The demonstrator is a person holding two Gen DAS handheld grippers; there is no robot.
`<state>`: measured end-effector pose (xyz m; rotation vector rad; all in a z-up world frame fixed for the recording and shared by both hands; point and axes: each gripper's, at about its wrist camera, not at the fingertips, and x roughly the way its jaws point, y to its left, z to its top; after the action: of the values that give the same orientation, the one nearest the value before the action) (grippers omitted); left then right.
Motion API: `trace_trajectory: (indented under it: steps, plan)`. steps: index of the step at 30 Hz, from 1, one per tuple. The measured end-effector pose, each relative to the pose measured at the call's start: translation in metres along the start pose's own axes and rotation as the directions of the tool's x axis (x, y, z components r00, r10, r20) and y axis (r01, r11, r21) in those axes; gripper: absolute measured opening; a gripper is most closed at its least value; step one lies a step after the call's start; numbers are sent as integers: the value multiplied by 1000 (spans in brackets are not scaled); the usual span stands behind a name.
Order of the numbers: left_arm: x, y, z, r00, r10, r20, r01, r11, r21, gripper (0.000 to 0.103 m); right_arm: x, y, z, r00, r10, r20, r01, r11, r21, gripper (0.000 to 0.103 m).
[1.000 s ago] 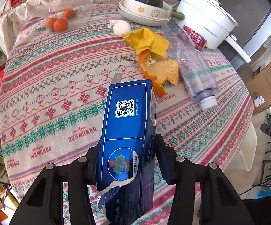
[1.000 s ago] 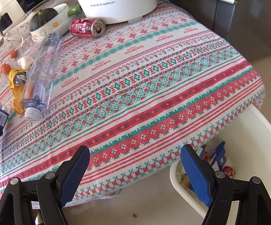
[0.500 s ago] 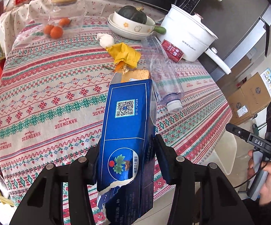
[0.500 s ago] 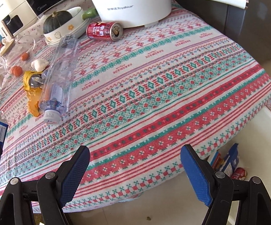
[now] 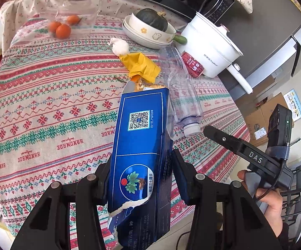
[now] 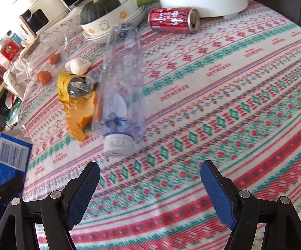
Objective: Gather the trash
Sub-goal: 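Move the right tool to the clear plastic bottle while the left tool holds the carton, then close the right tool on the clear plastic bottle and lift it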
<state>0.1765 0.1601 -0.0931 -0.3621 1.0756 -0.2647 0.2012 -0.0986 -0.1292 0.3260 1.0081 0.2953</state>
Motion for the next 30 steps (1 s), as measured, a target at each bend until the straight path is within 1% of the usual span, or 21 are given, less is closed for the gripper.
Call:
trace_trajectory:
  steps: [3,6,10,13,15,16,17,20,23,27,30]
  plan:
    - [-3,4,3,1000,0,5,0,1000,-3,52,7,14,9,999,23,46,-22,1000,-7,84]
    - [-7,13,5,1000,6,17,-6,1000,-20,52,16,20,18,996,7,86,-5,1000,-17,84]
    - [-7,22,5,1000,9,8,-9,999,-42,52,32,18,29,995,11,94,-12,1000,11,84]
    - [-7,23,3,1000,13,0,-13,999,-37,52,43,18,31,994,54,90,-55,998,8,77]
    - [-8,21,2,1000,18,2,-18,999,-27,52,51,19,29,996,63,68,-62,998,-15,66]
    - [-10,20,2,1000,20,5,-20,1000,-23,52,53,18,28,996,67,66,-65,998,-26,65]
    - [-11,20,2,1000,22,8,-22,1000,-21,52,51,17,27,995,71,73,-69,997,-30,65]
    - [-12,17,1,1000,20,10,-20,1000,-17,52,41,13,25,996,60,60,-58,998,-29,65]
    - [-10,12,-1,1000,2,1,-2,1000,-17,52,25,7,21,998,44,42,-43,999,-21,65]
    - [-4,-2,-5,1000,-10,-13,10,1000,3,52,4,-2,10,1000,-10,1,10,999,-36,65]
    - [-2,-13,-11,1000,-17,-23,18,1000,25,52,-13,-12,0,997,-61,-41,58,997,-53,65]
